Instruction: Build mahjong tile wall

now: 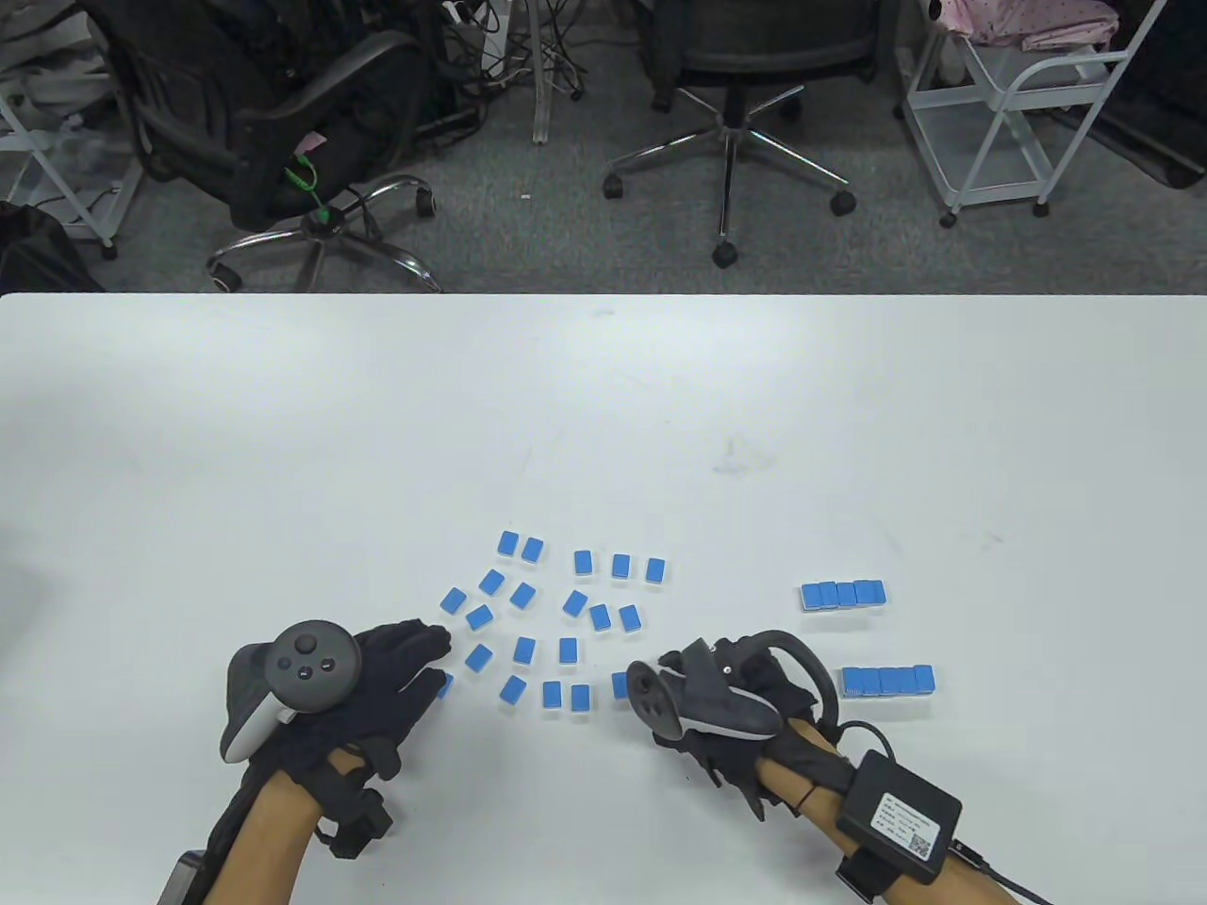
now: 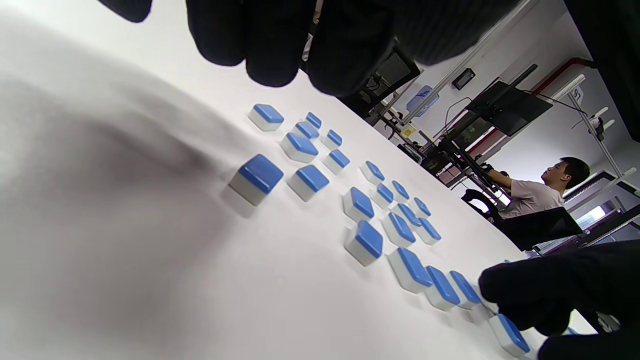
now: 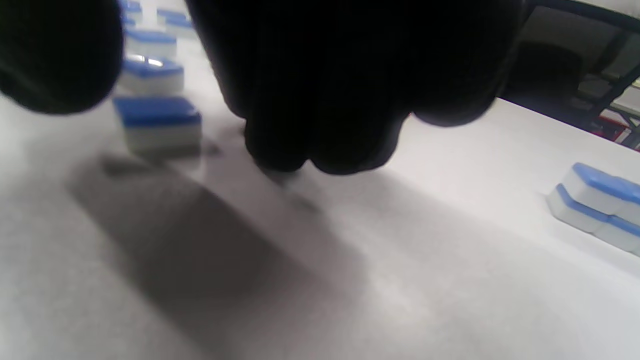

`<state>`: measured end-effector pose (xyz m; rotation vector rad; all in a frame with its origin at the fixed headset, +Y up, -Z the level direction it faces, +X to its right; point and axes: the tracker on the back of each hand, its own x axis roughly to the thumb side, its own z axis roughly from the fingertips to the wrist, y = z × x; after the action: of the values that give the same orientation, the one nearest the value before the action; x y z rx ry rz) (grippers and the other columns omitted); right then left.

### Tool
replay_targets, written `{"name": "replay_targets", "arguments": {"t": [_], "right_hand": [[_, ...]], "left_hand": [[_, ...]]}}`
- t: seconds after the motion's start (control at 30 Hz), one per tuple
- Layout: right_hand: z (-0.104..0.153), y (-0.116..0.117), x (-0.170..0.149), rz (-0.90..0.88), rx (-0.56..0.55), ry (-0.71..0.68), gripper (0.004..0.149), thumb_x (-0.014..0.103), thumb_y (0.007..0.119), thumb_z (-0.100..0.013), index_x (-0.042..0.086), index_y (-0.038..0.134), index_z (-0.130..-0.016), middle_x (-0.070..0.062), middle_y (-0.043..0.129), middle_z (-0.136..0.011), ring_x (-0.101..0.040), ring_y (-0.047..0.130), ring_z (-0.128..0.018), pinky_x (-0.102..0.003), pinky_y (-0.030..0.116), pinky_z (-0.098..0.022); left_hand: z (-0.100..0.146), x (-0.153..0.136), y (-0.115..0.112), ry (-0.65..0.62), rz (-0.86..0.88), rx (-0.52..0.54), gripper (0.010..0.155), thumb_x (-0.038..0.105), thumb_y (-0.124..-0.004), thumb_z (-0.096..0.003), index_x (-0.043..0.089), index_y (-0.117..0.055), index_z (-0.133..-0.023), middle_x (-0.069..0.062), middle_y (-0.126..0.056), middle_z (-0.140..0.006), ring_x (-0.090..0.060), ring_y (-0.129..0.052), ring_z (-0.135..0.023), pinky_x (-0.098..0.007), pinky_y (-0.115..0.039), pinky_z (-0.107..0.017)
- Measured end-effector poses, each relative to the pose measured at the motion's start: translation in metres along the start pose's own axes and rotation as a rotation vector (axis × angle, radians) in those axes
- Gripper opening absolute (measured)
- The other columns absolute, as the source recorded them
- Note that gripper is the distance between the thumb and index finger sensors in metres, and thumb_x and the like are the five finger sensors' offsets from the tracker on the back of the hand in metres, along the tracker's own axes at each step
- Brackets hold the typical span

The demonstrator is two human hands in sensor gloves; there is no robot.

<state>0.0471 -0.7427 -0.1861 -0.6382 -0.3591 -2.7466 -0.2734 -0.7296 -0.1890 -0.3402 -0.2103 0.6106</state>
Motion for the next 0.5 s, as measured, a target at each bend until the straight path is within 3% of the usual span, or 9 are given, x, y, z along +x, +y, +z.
{"name": "replay_targets", "arguments": {"t": [0.17,0.4,0.5], "right_hand": [[-0.001,0.0,0.01,0.023,-0.061,0.003,0.06,0.045,0.092,-0.03,0.017,0.081,-0.082,-0.002,0.1,-0.067,-0.026,0.102,-0.053,-0.053,0.081,-0.051],[-0.002,0.004,-0.007,-0.025,-0.011,-0.001,0.059,0.054,0.089,-0.029,0.028,0.079,-0.08,0.003,0.099,-0.066,-0.027,0.099,-0.061,-0.054,0.078,-0.056],[0.0,0.004,-0.014,-0.01,0.018,0.023,0.067,0.057,0.087,-0.028,0.027,0.074,-0.086,0.002,0.096,-0.072,-0.028,0.097,-0.067,-0.055,0.076,-0.058]], "left_hand": [[0.0,0.001,0.0,-0.011,-0.003,0.001,0.061,0.052,-0.063,-0.0527,0.027,-0.062,-0.108,-0.006,-0.055,-0.117,-0.038,-0.047,-0.11,-0.065,-0.037,-0.078],[0.001,0.002,0.0,-0.018,-0.004,0.003,0.061,0.052,-0.063,-0.0527,0.027,-0.062,-0.108,-0.006,-0.055,-0.117,-0.038,-0.047,-0.11,-0.065,-0.037,-0.078],[0.001,0.002,0.0,-0.018,-0.003,0.003,0.061,0.052,-0.063,-0.0526,0.027,-0.062,-0.108,-0.006,-0.055,-0.117,-0.038,-0.047,-0.109,-0.065,-0.037,-0.078]]}}
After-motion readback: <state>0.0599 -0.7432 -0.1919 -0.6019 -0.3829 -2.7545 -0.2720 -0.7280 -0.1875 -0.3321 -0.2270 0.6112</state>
